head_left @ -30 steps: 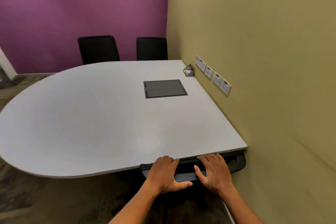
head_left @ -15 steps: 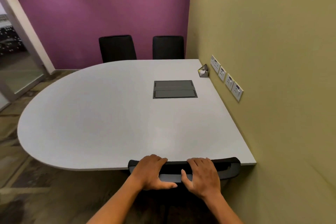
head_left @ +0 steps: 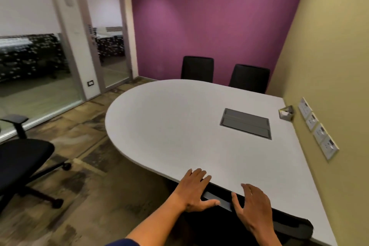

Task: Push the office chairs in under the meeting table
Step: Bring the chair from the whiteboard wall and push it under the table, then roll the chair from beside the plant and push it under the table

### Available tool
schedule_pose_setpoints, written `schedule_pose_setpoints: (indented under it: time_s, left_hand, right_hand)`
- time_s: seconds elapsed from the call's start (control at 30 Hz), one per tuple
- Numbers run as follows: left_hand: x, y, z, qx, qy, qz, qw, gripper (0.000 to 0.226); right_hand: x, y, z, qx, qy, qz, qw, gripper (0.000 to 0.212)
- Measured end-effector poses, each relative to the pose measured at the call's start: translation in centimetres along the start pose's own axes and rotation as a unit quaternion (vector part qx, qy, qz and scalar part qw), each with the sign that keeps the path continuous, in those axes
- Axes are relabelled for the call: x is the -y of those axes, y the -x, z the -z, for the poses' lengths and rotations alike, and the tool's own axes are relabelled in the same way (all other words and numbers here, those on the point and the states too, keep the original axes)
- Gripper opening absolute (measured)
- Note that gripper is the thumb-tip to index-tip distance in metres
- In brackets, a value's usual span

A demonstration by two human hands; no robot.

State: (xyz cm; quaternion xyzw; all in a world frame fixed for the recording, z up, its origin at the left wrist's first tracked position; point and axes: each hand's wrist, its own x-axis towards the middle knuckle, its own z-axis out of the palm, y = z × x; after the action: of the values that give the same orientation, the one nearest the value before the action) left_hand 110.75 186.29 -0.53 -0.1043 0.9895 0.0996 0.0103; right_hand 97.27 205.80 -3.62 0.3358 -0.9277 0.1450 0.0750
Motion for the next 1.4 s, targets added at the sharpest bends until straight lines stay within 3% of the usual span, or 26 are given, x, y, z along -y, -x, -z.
schedule_pose_setpoints:
  time_s: [0.17,0.33,0.5,0.63,0.7,0.73,1.07,1.23,1.4]
  left_hand:
    - [4.0,3.2,1.5,-0.034,0.020,0.074,0.996,0.092]
    - [8.9,6.7,4.2,-0.070,0.007,0.129,0.989,0.091]
    - [17.9,15.6,6.3,-0.111,-0.007,0.216,0.970,0.089]
    - [22.9,20.5,7.8,-0.119,-0.025,0.263,0.957,0.087]
    - [27.5,25.0,8.7,-0.130,-0.025,0.296,0.946,0.093]
    - [27.9,24.8,9.1,-0.133,-0.030,0.292,0.947,0.098]
    - [42.9,45.2,10.9,-0.160,-0.048,0.428,0.888,0.102]
    - [47.4,52.1,11.4,-0.168,-0.041,0.478,0.861,0.106]
    - [52.0,57.7,10.8,-0.173,-0.033,0.529,0.830,0.097]
  right_hand:
    - [5.3,-2.5,0.9,-0.018,-0.023,0.044,0.999,0.098]
    - [11.6,-4.9,1.7,-0.021,-0.038,0.092,0.995,0.083]
    - [23.5,-6.3,0.5,-0.026,-0.043,0.189,0.981,0.088]
    - [30.6,-6.3,-0.9,-0.017,-0.049,0.223,0.973,0.077]
    - [37.7,-6.5,-2.3,-0.018,-0.053,0.259,0.964,0.072]
    - [38.1,-6.7,-2.0,-0.014,-0.050,0.258,0.965,0.069]
    - [65.9,0.1,-6.8,0.016,-0.125,0.419,0.899,0.076]
    - [75.9,1.8,-8.8,0.028,-0.108,0.484,0.868,0.074]
    - [84.4,3.4,-11.2,0.030,-0.124,0.544,0.830,0.071]
